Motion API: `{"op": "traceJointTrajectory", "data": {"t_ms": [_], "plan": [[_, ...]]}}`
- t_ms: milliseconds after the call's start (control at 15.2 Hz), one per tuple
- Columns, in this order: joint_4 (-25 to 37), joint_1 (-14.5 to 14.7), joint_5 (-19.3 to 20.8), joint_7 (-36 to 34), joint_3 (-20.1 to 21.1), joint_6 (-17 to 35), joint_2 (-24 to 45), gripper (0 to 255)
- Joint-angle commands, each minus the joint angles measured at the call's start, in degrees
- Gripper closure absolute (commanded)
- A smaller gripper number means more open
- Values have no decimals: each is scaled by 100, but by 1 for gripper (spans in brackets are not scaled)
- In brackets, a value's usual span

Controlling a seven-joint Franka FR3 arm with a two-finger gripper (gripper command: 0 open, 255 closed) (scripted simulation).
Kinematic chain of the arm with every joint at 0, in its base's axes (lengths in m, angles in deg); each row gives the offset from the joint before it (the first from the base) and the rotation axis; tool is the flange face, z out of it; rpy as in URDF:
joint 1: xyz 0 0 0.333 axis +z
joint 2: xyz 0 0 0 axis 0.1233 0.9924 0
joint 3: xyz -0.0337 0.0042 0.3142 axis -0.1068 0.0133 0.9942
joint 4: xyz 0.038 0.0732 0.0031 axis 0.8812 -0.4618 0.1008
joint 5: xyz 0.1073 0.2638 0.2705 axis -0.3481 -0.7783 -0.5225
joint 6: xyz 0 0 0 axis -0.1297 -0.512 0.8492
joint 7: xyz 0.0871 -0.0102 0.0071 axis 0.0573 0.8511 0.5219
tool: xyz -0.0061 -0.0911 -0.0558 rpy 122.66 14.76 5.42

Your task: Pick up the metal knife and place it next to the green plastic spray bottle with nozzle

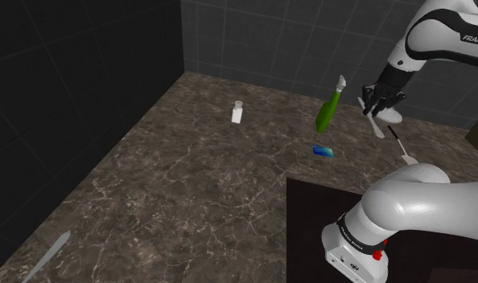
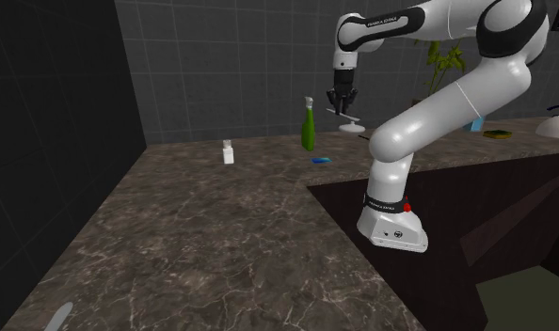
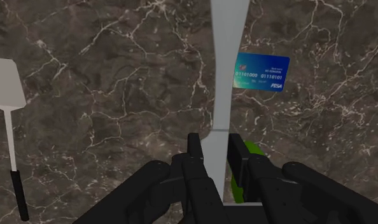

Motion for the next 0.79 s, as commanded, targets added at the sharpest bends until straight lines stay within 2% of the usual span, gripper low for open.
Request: {"op": "traceJointTrajectory", "data": {"t_ms": [0,726], "plan": [[-153,-21,48,-3,-54,143,-13,255],[-939,-120,323,-58,-352,970,27,255]]}}
